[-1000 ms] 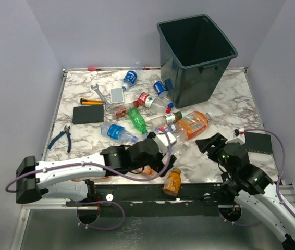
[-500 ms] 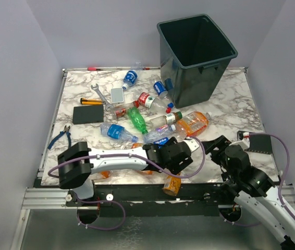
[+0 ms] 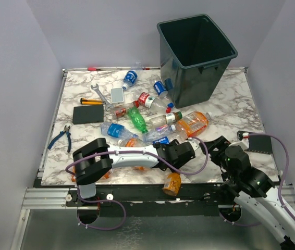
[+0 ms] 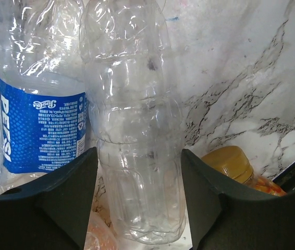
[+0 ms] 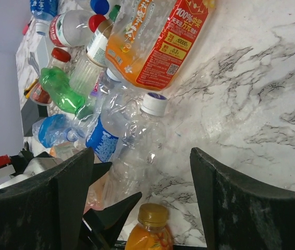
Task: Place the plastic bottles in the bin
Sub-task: Pick up the plastic bottle at the center of the board, then place the plastic bottle in the trash bin.
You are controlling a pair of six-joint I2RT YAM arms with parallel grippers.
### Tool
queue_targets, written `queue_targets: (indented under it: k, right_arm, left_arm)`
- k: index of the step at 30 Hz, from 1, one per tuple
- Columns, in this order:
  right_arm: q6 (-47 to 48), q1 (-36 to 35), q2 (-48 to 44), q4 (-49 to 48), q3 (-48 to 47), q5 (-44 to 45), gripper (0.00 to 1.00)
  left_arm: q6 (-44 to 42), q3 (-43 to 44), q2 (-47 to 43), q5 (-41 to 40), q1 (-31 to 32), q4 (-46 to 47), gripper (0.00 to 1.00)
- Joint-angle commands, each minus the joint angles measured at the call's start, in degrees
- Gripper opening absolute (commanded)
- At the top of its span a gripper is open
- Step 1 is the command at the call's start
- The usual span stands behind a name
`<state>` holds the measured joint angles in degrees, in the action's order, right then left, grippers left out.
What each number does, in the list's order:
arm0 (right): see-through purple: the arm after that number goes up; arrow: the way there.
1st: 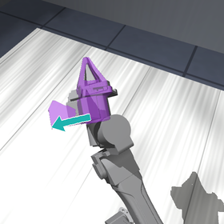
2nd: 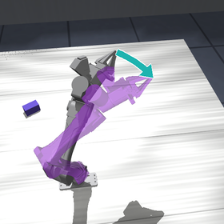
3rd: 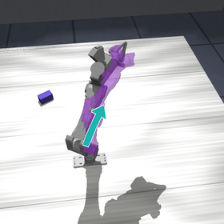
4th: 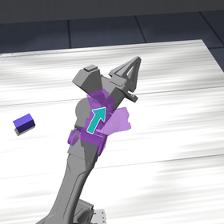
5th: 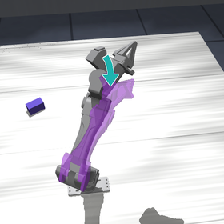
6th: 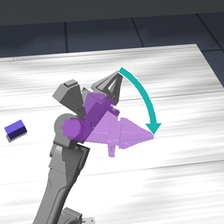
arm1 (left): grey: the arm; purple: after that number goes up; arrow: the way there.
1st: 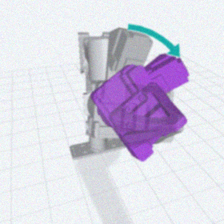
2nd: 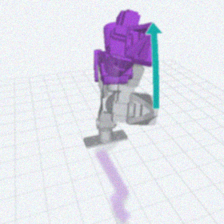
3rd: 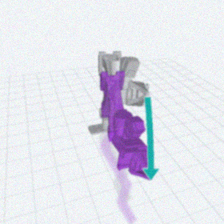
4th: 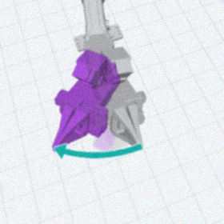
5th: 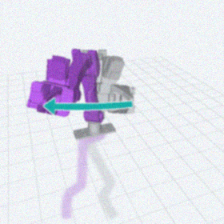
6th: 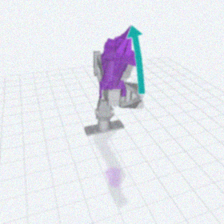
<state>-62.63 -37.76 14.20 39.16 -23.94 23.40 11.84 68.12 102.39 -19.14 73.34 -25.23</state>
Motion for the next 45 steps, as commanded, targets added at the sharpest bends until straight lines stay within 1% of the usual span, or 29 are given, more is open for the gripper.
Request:
queue_targets:
  k: [1,3,5,6,8,10,12,15,17,19,23,26,29,32,35,37,40,42,45]
  right_arm:
    - [-0.8,0.1,-0.2,-0.3,0.4,-0.8,0.79]
    - [-0.5,0.0,0.5,-1.2,0.1,-1.6,0.8]
    - [0.0,0.1,1.2,-2.2,-0.3,-2.4,0.81]
    - [0.0,0.1,1.6,-2.6,-0.6,-2.8,0.82]
    - [0.3,0.0,2.4,-3.4,-1.6,-2.9,0.83]
    - [1.3,0.1,3.2,-3.9,-2.7,-3.1,0.84]
    - [2.0,0.1,3.9,-3.9,-3.6,-3.0,0.84]
    - [2.8,0.1,3.9,-3.9,-4.4,-3.1,0.84]
    - [2.9,0.1,3.4,-3.8,-4.5,-3.2,0.84]
    - [3.0,0.0,2.8,-3.7,-4.2,-3.3,0.84]
    - [3.7,0.1,1.2,-3.9,-3.9,-4.1,0.84]
    - [5.2,0.1,0.6,-4.3,-4.8,-4.6,0.84]
    - [7.5,0.1,0.4,-5.4,-6.8,-3.7,0.85]
    - [10.7,0.1,-0.2,-7.6,-10.2,-2.9,0.95]
    - [14.1,0.0,-0.8,-12.5,-13.0,-4.8,0.98]
    - [16.6,0.1,-0.8,-17.2,-14.2,-8.4,0.98]
    - [21.8,0.1,1.9,-24.1,-15.9,-18.8,0.98]
    - [25.5,0.0,6.2,-25.9,-18.0,-26.4,0.98]
    - [26.9,0.1,14.3,-26.4,-20.2,-31.0,0.97]
  left_arm:
    - [-0.4,-0.3,1.8,0.3,0.0,1.0,0.55]
    - [-0.4,-0.6,1.5,0.4,0.0,1.7,0.51]
    - [-0.5,-0.9,1.2,0.6,0.0,2.3,0.51]
    - [-0.6,-1.0,1.2,0.9,0.0,2.5,0.54]
    - [-0.8,-1.1,1.6,1.5,0.0,2.5,0.7]
    - [-0.7,-1.3,1.9,1.9,0.0,2.5,0.78]
    - [-0.5,-1.4,2.4,2.2,-0.1,2.7,0.81]
    - [-0.3,-1.7,2.8,2.4,0.0,3.4,0.83]
    - [-0.3,-1.9,2.9,2.7,-0.1,4.0,0.81]
    - [-0.1,-2.0,2.9,2.8,0.0,4.3,0.76]
    - [0.1,-2.2,1.7,2.3,0.0,5.2,0.59]
    - [0.1,-2.4,-1.6,0.9,0.0,6.0,0.47]
    - [-0.9,-2.4,-7.2,-0.5,0.0,6.8,0.4]
    - [-2.2,-2.6,-15.3,-2.9,0.0,8.2,0.38]
    - [-4.5,-4.2,-24.3,-3.7,-0.2,10.6,0.35]
    - [-6.9,-8.0,-32.1,-2.2,-0.2,14.6,0.35]
    - [-9.7,-16.6,-44.9,1.1,-0.7,23.0,0.36]
    - [-10.0,-22.7,-53.1,1.8,-1.2,27.8,0.36]
    - [-9.0,-32.1,-63.3,1.4,-1.7,32.4,0.35]
